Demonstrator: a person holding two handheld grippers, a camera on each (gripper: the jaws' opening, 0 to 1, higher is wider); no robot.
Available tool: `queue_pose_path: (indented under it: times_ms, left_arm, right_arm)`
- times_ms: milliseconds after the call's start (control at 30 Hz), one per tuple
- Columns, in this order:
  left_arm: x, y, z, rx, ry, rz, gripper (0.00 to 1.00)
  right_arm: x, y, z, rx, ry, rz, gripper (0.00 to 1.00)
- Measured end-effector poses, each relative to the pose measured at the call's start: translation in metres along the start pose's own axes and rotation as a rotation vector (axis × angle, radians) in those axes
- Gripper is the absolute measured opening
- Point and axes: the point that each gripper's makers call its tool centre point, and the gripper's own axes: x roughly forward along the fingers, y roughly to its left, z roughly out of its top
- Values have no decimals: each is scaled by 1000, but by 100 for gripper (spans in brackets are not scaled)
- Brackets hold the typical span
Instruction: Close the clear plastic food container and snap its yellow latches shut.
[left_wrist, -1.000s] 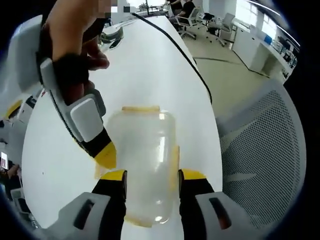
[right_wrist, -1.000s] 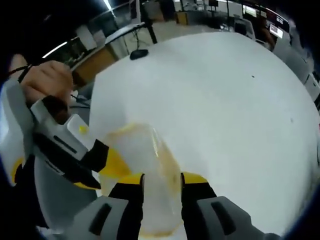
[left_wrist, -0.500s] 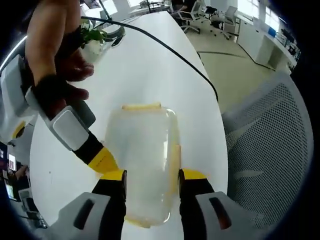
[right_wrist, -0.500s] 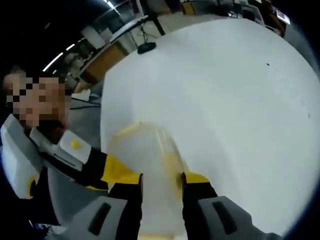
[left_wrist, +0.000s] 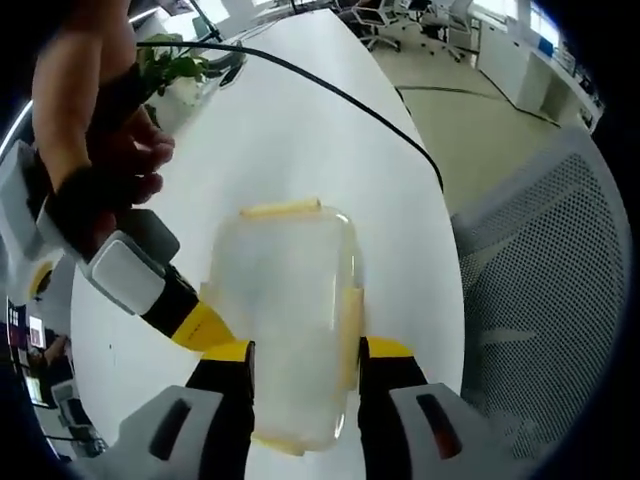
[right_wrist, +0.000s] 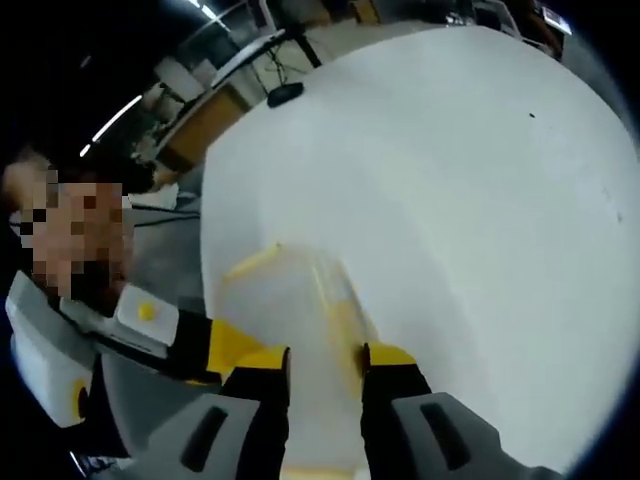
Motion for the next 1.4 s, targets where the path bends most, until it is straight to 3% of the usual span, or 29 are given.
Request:
queue_pose_path:
  times_ms: [133,167,200,267,667,1400]
  left_arm:
    - [0,1,0,1,8,0,38]
    - [0,1,0,2,11,-2,38]
    - [0,1,0,6,14,1,37]
    - [1,2,-1,24,23,22,37]
    - [0,1,0,21,19,23,39]
    - [-3,0,1,45,-2,15,41]
  right_arm:
    - [1,0,-1,-11,24,-1,24]
    - [3,-4,14,-41,-34,-10,23]
    - [-1,1,7,-17,12,10,23]
    - [-4,1,7,-5,18,5,23]
    - [-5,3,-2,-14,-32,6,24]
    - [-5,3,-3,-74,-11,-71,25]
